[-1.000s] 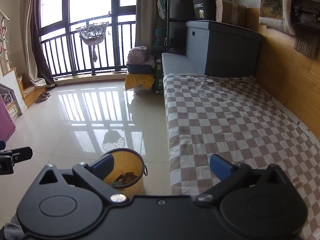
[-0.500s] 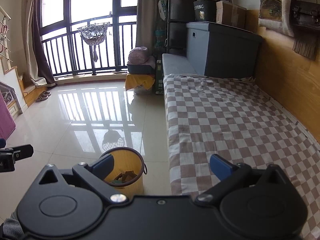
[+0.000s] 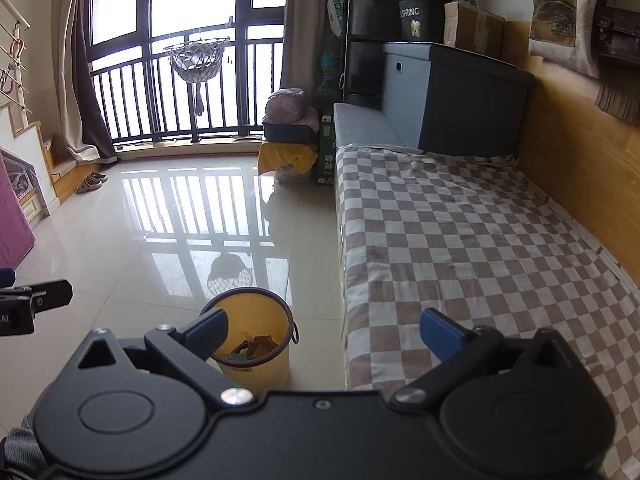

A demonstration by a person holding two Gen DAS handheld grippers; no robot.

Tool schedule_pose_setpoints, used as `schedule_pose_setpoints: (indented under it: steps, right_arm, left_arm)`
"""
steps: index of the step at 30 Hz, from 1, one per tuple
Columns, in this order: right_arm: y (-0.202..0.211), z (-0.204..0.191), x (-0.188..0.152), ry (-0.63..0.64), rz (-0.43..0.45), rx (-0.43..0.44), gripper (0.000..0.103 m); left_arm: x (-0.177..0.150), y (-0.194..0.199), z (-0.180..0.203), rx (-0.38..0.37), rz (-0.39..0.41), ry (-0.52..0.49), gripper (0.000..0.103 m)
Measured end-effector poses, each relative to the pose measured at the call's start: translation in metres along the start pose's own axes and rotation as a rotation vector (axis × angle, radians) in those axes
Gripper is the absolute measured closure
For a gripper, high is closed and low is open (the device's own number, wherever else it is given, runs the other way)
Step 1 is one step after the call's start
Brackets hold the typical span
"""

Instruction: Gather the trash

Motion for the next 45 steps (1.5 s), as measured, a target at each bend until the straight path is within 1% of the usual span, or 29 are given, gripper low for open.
schedule_pose_setpoints:
  steps: [45]
  right_arm:
    - [-0.0036,-0.0031,-0.0007,0.006,-0.004,-0.001,0.0]
  left_arm:
    - [-0.0044,0.0029,-0.0056,0.003,-0.005,0.004,0.0]
Point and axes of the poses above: each gripper's, at about its wrist camera, not at the fingertips, and y roughly against the way its jaws point, z to its right, x to its top, the point moved 3 cm from there along -y, roughly the way its jaws point, and after that the axes turned 13 degrees about -z, right-handed, at the moved point
